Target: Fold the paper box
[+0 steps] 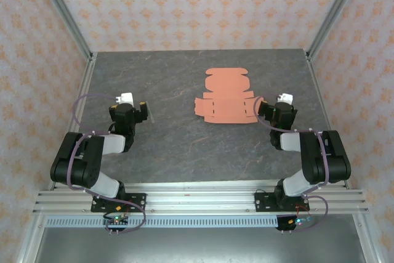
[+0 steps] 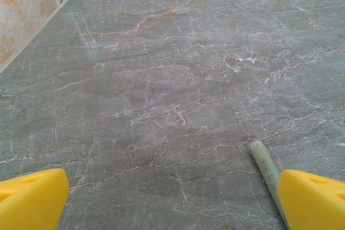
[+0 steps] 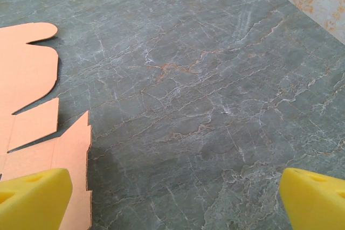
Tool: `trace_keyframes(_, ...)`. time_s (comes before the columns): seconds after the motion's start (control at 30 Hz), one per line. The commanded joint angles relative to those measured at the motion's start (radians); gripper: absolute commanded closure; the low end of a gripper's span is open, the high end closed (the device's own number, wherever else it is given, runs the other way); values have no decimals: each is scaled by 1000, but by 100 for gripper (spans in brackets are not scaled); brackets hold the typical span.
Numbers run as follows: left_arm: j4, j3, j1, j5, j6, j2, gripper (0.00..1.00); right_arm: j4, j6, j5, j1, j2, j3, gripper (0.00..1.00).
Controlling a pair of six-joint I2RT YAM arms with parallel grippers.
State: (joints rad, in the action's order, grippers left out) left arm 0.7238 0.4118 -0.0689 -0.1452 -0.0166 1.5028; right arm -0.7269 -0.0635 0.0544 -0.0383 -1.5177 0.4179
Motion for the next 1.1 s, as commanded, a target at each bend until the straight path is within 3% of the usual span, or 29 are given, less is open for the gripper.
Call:
trace_keyframes(0.0, 31, 7, 12, -5, 18, -6, 0, -29, 17, -5, 5, 1, 9, 1)
trace_keyframes(0.97, 30, 9, 13, -3, 18, -7, 0, -28, 17, -5, 6, 1, 9, 1)
trace_keyframes(1.07, -32, 34, 13, -34, 9, -37, 0, -19, 49, 82, 4, 29, 4, 1)
